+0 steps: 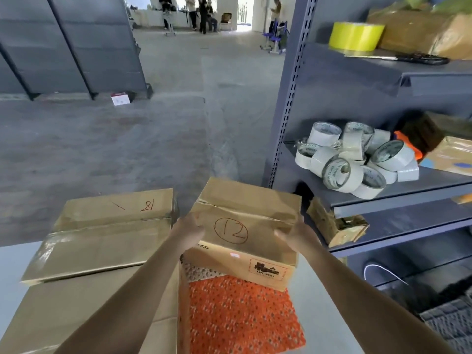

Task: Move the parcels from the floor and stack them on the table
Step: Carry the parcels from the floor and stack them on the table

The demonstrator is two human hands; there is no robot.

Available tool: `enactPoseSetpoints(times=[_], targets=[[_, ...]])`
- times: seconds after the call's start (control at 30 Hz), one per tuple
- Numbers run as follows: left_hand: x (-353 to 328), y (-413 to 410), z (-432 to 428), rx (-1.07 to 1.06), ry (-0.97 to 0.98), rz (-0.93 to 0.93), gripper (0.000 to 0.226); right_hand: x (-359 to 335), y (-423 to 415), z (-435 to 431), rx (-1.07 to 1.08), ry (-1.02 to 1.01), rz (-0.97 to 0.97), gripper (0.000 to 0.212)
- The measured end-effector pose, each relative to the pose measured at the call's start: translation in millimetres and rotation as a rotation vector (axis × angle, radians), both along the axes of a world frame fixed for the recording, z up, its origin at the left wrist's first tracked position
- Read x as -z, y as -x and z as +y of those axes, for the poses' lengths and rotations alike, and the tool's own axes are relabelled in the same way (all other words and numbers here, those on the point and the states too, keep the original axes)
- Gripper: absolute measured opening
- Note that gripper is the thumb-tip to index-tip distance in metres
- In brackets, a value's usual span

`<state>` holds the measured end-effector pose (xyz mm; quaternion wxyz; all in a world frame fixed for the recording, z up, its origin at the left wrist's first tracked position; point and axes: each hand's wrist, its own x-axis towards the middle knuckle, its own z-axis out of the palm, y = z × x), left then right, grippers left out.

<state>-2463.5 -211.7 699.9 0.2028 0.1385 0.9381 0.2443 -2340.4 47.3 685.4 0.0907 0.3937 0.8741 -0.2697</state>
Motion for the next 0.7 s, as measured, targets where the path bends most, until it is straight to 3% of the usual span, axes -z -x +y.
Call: enactPoseSetpoints(times=[0.1,0.2,0.33,0.43,0.57,0.7], targets=[[5,12,3,-0.085,0.004,-0.037,0.05,9,-1,8,0.022,0.058,0.119,0.073],[6,8,4,-0.125,-0.043,-0.049,0.04,7,10,19,0.036,0.088,0.234,0.068],[5,0,1,-0.098,0.001,0.018,0.036,8,24,26,-0.054,0.079,0.201,0.064],[3,5,-16,-0.072,0.125,0.244,0.031,19,32,18,-0.012,0.044,0.19,0.062],[19,4,-38,0.114,0.179,0.142,0.04,30,37,10,0.025,-0.11,0.155,0.066],[31,4,-49,0.062,-0.005,0.247,0.026,32,38,12,-0.044,-0.136,0.216,0.063]])
